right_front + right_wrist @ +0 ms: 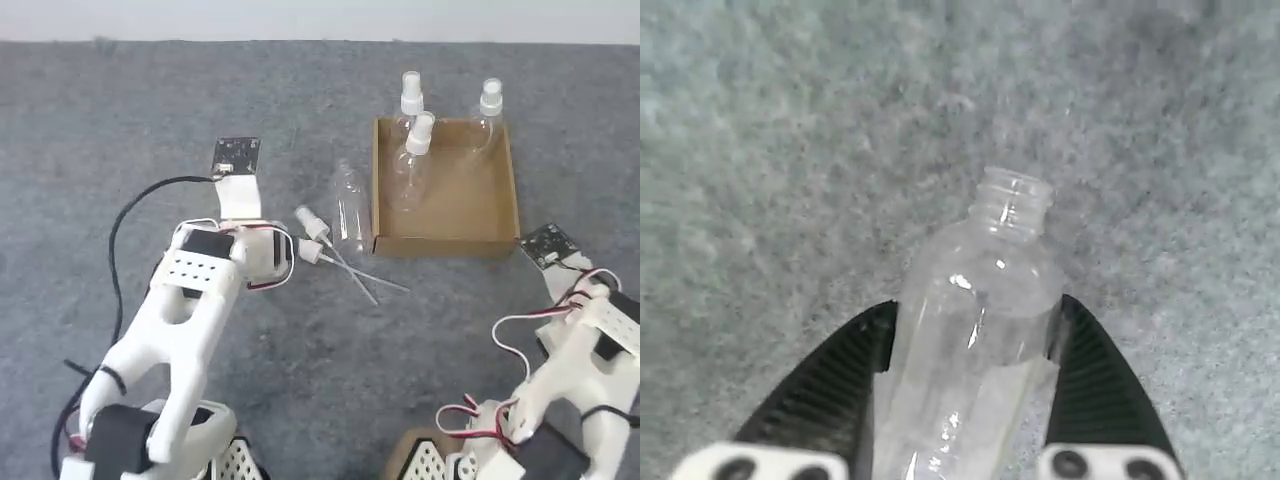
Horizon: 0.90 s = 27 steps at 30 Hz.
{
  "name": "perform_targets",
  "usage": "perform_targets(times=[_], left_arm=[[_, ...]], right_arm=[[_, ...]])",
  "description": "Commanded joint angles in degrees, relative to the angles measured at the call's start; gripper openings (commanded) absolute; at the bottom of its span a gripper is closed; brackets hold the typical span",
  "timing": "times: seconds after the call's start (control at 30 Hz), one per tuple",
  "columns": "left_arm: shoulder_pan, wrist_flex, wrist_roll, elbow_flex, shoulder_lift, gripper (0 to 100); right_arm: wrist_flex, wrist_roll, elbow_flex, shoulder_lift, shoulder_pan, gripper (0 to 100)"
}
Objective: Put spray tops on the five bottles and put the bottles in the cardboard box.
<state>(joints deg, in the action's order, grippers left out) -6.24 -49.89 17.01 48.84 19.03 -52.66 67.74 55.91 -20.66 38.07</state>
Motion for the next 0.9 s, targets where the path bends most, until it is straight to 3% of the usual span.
perform_targets(times=[0.0,0.87], left_arm=[[0.0,1.14,0.53,-0.22,3.25,21],[-0.09,1.49,0.44,0.66,2.9,21]], right_arm=[[0.13,0.53,3.69,1.19,-1.45,8.4],[-0.31,0.53,4.04,1.71,-1.19,8.4]])
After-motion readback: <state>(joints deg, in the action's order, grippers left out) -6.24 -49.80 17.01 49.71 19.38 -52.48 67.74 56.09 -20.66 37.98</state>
